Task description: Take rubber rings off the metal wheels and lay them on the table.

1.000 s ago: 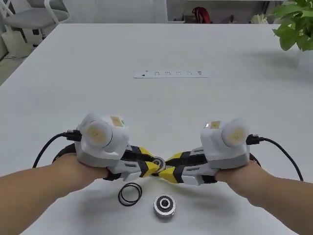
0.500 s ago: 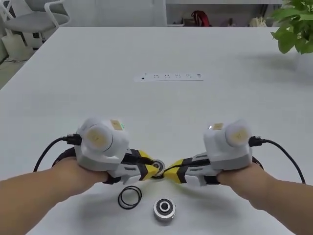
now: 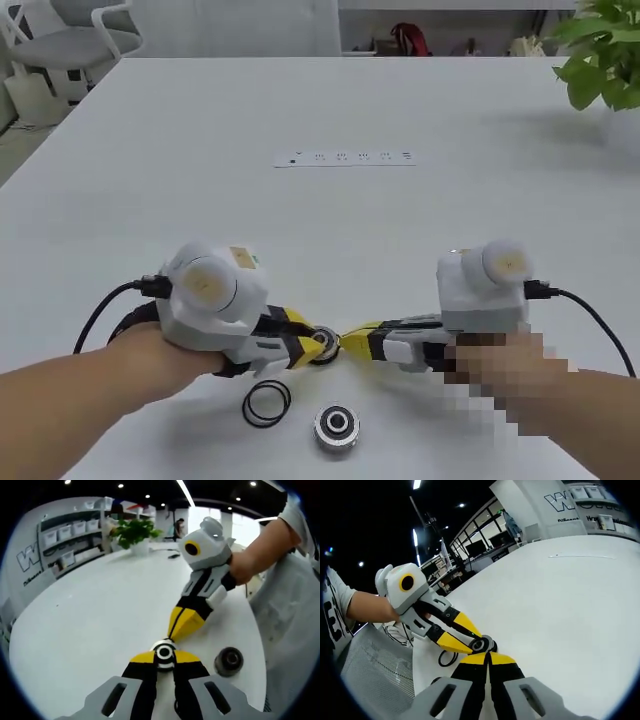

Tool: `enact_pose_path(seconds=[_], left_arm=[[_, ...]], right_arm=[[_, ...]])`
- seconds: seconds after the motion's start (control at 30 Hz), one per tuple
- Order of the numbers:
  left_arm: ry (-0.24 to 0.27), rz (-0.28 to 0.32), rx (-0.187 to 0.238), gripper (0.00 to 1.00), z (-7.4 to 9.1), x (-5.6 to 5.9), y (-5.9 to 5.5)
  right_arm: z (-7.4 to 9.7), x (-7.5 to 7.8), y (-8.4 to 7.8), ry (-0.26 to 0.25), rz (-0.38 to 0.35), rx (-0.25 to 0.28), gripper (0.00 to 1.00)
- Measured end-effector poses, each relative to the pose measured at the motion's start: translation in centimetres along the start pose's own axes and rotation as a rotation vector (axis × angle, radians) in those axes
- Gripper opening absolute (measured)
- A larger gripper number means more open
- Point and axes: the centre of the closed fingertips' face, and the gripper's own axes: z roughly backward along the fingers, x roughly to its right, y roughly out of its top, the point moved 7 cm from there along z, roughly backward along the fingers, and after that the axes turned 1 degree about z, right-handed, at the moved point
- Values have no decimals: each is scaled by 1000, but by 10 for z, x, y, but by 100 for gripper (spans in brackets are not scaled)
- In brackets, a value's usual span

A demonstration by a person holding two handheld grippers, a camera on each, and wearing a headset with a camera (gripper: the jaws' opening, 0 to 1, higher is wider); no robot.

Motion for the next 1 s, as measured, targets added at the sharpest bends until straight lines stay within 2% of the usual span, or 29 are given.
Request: enact_pose_path(seconds=[0.2,1.0], left_arm=[[11,-1,-6,11,0,0,0],[11,-9,-18,10,0,1,0]], right_arm=[[-1,-2,2,0,25,-3,0],[-3,-11,4,37,23,1,0]])
